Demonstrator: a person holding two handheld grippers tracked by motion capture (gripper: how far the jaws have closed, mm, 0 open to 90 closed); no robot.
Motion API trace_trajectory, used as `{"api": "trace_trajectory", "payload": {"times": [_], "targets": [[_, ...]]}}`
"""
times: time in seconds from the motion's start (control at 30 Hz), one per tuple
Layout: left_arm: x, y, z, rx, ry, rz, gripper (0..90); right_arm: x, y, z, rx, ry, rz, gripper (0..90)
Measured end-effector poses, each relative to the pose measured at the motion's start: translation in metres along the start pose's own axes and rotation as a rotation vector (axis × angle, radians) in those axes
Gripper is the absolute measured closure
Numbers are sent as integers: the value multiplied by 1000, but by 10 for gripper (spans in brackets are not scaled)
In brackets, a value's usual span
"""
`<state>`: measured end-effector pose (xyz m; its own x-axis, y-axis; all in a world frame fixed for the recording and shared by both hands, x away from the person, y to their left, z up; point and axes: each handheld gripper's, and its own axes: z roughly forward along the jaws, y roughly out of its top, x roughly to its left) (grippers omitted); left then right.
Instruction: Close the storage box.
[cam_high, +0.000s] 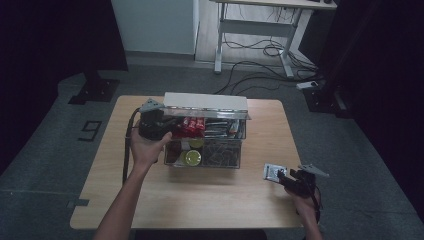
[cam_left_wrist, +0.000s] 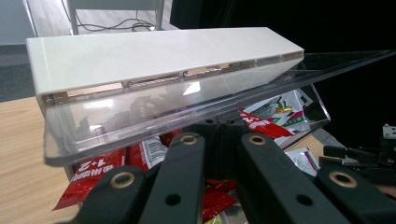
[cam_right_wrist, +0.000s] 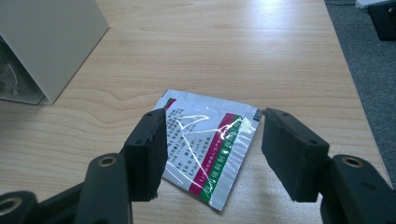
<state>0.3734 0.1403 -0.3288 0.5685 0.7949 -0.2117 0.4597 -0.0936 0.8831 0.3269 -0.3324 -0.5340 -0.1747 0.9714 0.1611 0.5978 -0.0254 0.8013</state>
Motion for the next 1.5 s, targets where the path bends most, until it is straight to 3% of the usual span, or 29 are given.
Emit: {"api": "trace_trajectory", "payload": {"times": [1.5], "targets": [[-1,-27,-20,15,-24,-3,900,5,-3,2,20,14,-12,410]]}}
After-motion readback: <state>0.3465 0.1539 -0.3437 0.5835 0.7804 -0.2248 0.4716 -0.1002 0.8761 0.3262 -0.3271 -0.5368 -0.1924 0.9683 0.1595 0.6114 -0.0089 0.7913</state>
